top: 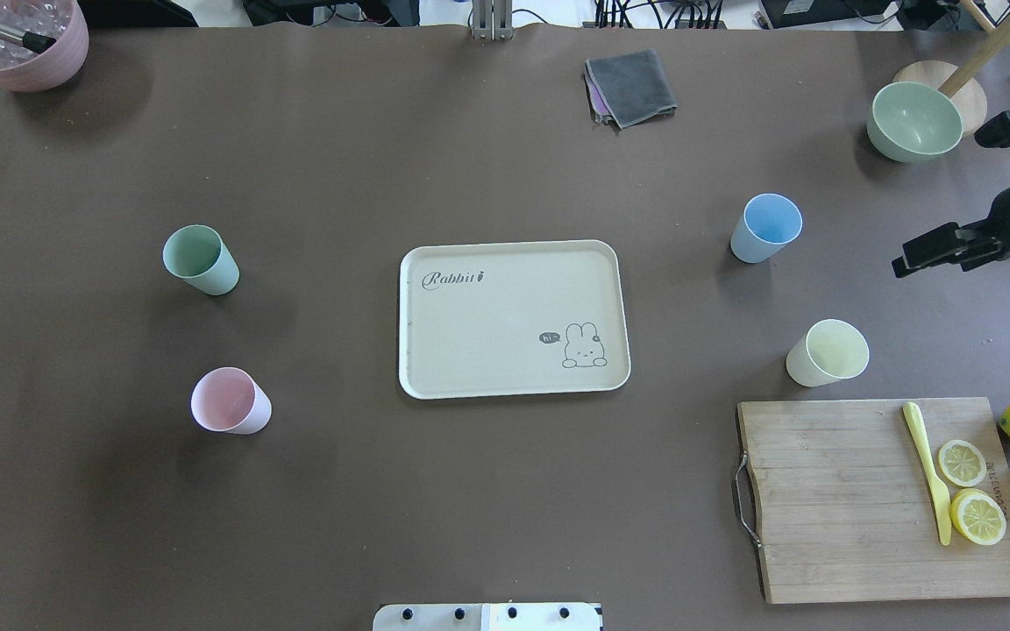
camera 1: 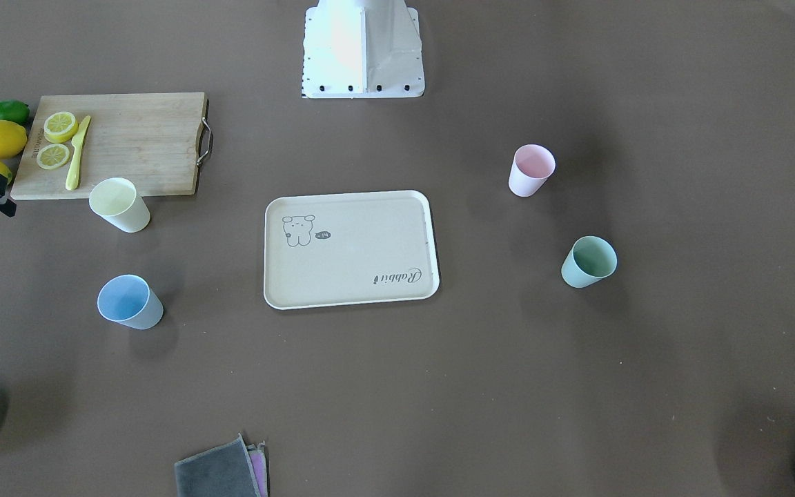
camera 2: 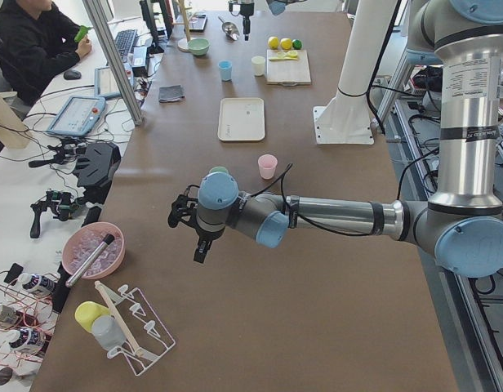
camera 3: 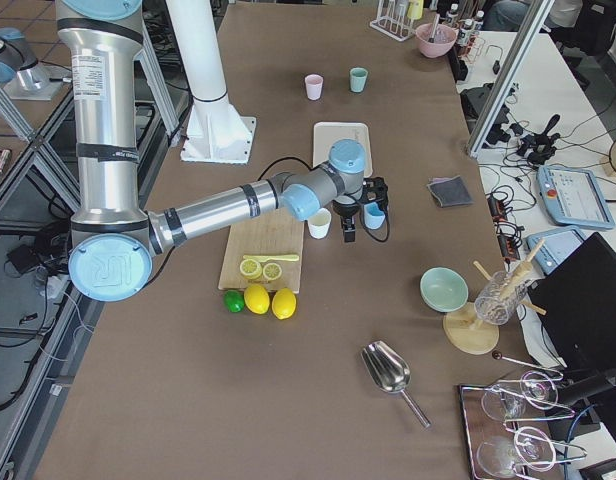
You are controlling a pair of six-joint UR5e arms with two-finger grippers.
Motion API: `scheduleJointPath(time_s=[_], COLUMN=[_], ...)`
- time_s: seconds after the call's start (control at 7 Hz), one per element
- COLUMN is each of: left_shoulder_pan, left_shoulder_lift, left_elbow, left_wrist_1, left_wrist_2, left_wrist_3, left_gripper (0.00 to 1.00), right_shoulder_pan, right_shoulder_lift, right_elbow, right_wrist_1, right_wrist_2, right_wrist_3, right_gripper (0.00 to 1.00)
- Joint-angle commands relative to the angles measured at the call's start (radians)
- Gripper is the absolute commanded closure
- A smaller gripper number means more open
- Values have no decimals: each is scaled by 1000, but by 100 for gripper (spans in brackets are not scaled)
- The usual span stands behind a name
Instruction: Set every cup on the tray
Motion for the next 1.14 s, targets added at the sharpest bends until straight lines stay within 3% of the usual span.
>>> scheduleJointPath(time_s=[0.0,0.43,0.57,0.71,0.86,1.0], left_shoulder_pan=[0,0,0,-1,0,-1], left_shoulder_lift=[2,2,2,2,3,3], left_elbow=[2,2,0,-1,-3,-1], left_wrist_1=[-61,-61,-61,-61,-63,-64], left_wrist_2=[0,-5,-5,-8,-11,-11], left_wrist_3=[-57,-57,-56,-56,-56,-54], left_gripper=[2,2,2,2,2,2], right_shoulder_pan=[-121,-207,-224,-224,-248,-256], right_shoulder_lift=[-1,-26,-62,-85,-76,-73], right_elbow=[22,11,6,-7,-32,-27], right_wrist_1=[3,8,58,92,92,94], right_wrist_2=[-82,-127,-129,-133,-158,-165], right_wrist_3=[134,191,194,191,200,203], right_gripper=[0,1,6,23,27,69])
